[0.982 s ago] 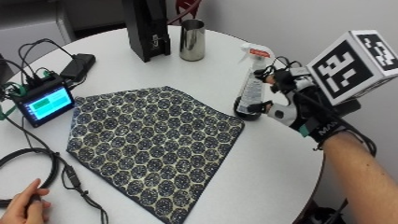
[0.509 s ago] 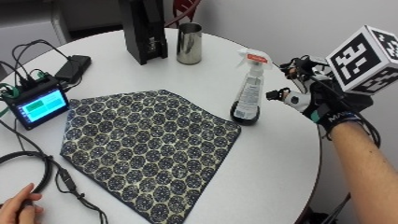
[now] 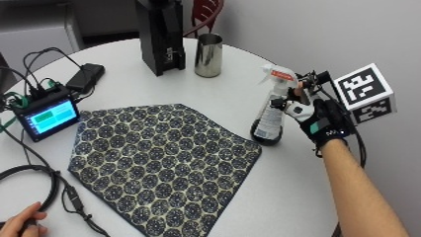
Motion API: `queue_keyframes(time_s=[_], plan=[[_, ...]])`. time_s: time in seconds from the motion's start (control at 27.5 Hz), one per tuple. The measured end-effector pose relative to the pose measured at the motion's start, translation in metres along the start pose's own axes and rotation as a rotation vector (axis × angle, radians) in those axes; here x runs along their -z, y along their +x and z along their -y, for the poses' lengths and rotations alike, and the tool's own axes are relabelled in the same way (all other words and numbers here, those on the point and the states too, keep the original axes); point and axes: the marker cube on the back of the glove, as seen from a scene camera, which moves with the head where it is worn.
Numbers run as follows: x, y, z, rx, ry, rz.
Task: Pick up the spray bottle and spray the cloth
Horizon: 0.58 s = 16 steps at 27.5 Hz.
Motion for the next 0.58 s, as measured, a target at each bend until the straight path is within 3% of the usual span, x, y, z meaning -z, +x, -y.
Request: queue_keyframes(time_s=[0.58], plan=[[-0.013, 0.01, 0.002, 0.042, 0.048, 0.301]])
